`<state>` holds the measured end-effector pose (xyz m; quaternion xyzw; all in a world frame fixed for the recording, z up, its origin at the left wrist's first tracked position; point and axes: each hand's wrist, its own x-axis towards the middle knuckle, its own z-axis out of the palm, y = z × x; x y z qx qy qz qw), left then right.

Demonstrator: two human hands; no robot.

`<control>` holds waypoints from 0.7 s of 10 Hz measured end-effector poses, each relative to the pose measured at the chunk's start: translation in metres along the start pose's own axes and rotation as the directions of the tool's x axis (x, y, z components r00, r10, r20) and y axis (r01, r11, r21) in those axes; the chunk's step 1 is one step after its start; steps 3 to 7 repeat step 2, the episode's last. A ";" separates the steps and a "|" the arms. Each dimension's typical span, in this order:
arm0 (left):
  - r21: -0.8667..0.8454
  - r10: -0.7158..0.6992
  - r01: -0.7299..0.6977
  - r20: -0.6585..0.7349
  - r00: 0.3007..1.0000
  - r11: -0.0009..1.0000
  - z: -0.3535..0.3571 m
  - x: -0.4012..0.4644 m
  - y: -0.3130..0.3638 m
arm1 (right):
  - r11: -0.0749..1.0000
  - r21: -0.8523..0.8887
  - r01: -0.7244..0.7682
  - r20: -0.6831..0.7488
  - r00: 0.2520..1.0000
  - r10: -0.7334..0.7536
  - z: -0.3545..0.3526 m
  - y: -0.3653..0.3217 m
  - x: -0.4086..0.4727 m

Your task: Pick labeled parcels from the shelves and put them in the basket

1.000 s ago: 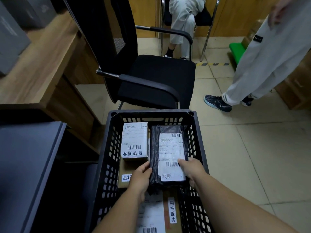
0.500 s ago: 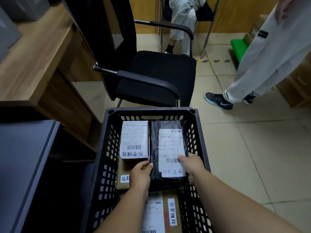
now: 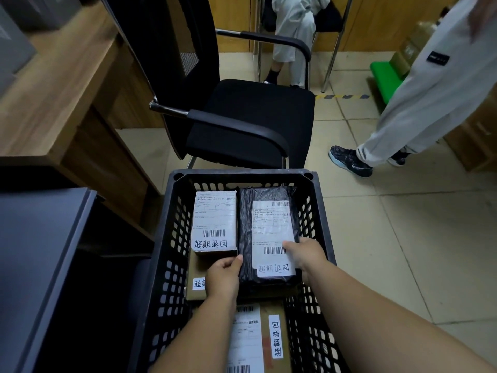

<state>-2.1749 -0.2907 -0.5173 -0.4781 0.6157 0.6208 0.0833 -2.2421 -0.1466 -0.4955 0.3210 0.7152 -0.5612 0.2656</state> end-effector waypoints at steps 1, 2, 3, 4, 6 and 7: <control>0.055 0.010 -0.010 0.001 1.000 0.998 -0.006 0.000 0.002 | 0.992 -0.120 0.033 -0.031 0.999 -0.037 -0.001 -0.003 -0.002; 0.120 0.063 -0.061 -0.013 0.998 0.991 -0.013 -0.005 0.012 | 0.970 -0.230 0.079 -0.112 0.988 -0.107 -0.004 -0.011 -0.011; 0.120 0.063 -0.061 -0.013 0.998 0.991 -0.013 -0.005 0.012 | 0.970 -0.230 0.079 -0.112 0.988 -0.107 -0.004 -0.011 -0.011; 0.120 0.063 -0.061 -0.013 0.998 0.991 -0.013 -0.005 0.012 | 0.970 -0.230 0.079 -0.112 0.988 -0.107 -0.004 -0.011 -0.011; 0.120 0.063 -0.061 -0.013 0.998 0.991 -0.013 -0.005 0.012 | 0.970 -0.230 0.079 -0.112 0.988 -0.107 -0.004 -0.011 -0.011; 0.120 0.063 -0.061 -0.013 0.998 0.991 -0.013 -0.005 0.012 | 0.970 -0.230 0.079 -0.112 0.988 -0.107 -0.004 -0.011 -0.011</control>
